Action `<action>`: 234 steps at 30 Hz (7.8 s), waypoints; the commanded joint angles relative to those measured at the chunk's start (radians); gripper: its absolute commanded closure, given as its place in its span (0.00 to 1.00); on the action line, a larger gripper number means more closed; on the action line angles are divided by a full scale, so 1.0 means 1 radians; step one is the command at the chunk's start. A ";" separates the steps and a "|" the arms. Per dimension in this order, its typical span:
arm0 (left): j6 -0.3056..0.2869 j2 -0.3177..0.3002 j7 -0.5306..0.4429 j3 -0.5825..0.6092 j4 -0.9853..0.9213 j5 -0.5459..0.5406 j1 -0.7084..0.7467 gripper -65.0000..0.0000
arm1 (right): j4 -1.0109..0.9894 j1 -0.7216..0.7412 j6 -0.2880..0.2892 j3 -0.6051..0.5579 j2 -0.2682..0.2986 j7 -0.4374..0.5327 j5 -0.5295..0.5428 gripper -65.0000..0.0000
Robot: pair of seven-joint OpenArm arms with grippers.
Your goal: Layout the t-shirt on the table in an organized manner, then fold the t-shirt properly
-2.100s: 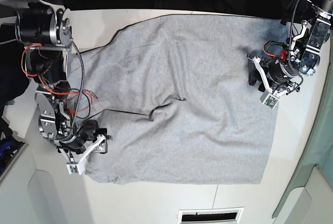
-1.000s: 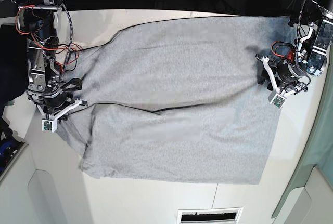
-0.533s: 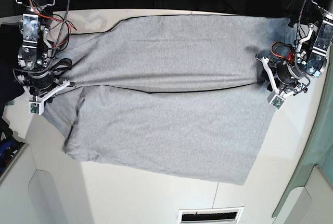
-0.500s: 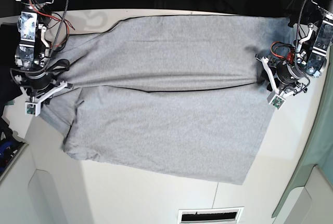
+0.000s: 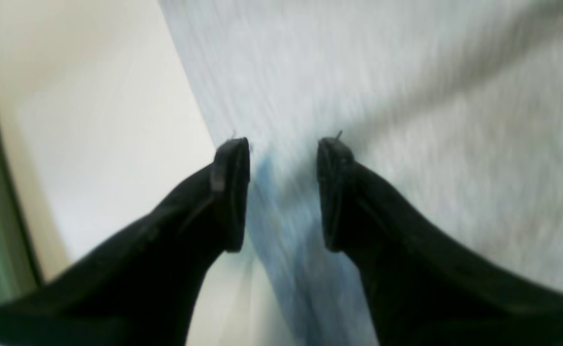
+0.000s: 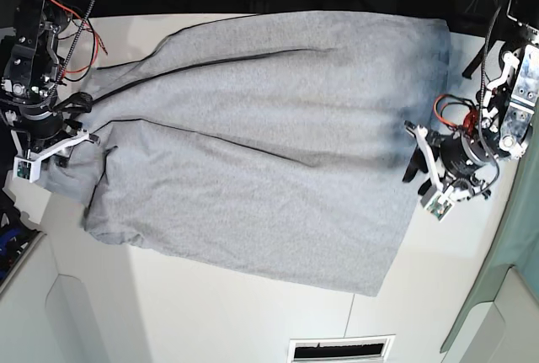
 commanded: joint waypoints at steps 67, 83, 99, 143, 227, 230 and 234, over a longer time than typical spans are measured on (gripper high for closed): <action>0.002 0.114 -0.014 -0.005 0.006 -0.009 0.010 0.60 | -0.777 0.626 0.481 -0.227 -0.077 0.334 0.034 0.52; 0.038 0.174 -0.051 -0.005 -0.335 -0.009 -0.228 1.00 | -0.778 0.502 0.502 -0.040 -0.027 0.332 -0.095 1.00; 0.103 0.170 -0.021 -0.005 -0.706 0.036 -0.344 1.00 | -0.779 0.461 0.461 -0.040 0.066 0.331 -0.163 1.00; -0.194 0.174 0.177 -0.274 -0.504 -0.233 -0.342 1.00 | -0.472 0.417 0.527 -0.059 -0.003 0.146 0.230 1.00; -0.361 -0.013 0.325 -0.766 0.061 -0.652 0.547 0.51 | -0.016 -0.056 0.503 0.122 0.098 -0.445 0.599 0.75; -0.361 0.003 0.325 -0.766 0.061 -0.647 0.581 0.51 | -0.016 -0.056 0.503 0.157 0.098 -0.471 0.599 0.75; -0.361 0.045 0.322 -0.766 0.059 -0.600 0.616 0.51 | -0.016 -0.067 0.504 0.194 0.098 -0.512 0.602 0.75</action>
